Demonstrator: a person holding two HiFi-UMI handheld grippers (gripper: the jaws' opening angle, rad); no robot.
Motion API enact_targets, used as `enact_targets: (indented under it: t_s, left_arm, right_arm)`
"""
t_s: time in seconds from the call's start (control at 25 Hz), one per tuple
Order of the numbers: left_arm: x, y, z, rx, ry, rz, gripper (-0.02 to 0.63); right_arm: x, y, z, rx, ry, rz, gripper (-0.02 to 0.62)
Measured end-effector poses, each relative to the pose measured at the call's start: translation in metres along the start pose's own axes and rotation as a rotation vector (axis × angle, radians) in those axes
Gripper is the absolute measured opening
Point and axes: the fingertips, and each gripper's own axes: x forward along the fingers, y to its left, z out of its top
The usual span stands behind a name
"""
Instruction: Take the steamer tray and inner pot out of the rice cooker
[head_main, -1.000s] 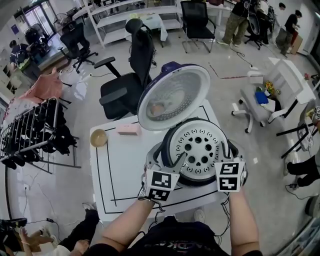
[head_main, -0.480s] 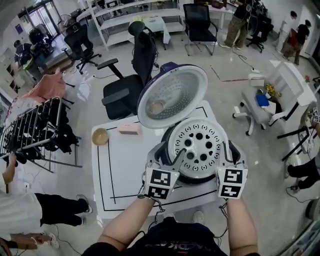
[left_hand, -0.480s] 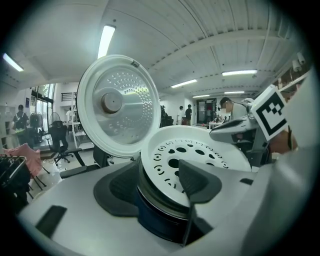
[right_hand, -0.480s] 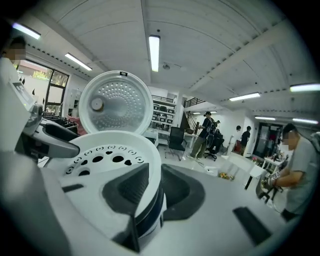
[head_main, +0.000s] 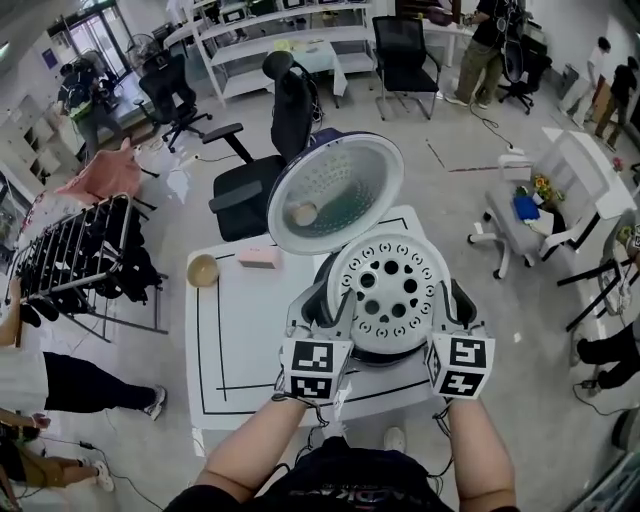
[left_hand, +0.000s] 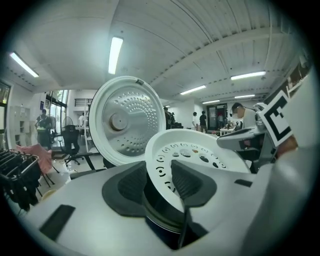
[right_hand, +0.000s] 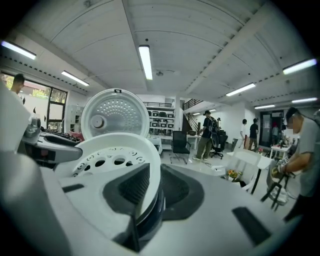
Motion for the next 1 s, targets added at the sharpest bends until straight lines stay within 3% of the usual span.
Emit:
enact_targets:
  t_s: [0.56, 1.0]
  left_arm:
    - [-0.058, -0.003, 0.031, -0.006, -0.077, 0.185, 0.119]
    - [-0.143, 0.012, 0.026, -0.054, -0.084, 0.414, 0.117]
  right_arm:
    - [-0.029, 0.011, 0.035, 0.004, -0.102, 0.151, 0.067]
    - [-0.054, 0.068, 0.052, -0.039, -0.154, 0.378, 0.066]
